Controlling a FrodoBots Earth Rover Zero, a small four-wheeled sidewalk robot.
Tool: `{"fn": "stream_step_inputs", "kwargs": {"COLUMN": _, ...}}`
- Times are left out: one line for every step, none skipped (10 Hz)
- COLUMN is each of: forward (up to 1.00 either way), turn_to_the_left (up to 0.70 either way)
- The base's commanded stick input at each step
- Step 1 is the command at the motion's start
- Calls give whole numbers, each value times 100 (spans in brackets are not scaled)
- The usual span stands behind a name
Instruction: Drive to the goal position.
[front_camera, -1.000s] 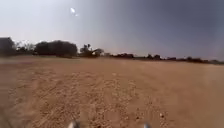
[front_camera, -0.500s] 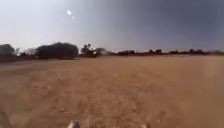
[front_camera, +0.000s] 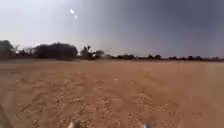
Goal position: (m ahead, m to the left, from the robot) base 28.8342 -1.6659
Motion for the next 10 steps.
{"fn": "stream_step_inputs", "kwargs": {"forward": 70, "turn_to_the_left": 0}}
{"fn": "stream_step_inputs", "kwargs": {"forward": 70, "turn_to_the_left": 0}}
{"fn": "stream_step_inputs", "kwargs": {"forward": 70, "turn_to_the_left": 0}}
{"fn": "stream_step_inputs", "kwargs": {"forward": 70, "turn_to_the_left": 0}}
{"fn": "stream_step_inputs", "kwargs": {"forward": 70, "turn_to_the_left": 0}}
{"fn": "stream_step_inputs", "kwargs": {"forward": 70, "turn_to_the_left": 0}}
{"fn": "stream_step_inputs", "kwargs": {"forward": 70, "turn_to_the_left": 0}}
{"fn": "stream_step_inputs", "kwargs": {"forward": 70, "turn_to_the_left": 0}}
{"fn": "stream_step_inputs", "kwargs": {"forward": 70, "turn_to_the_left": 0}}
{"fn": "stream_step_inputs", "kwargs": {"forward": 70, "turn_to_the_left": 0}}
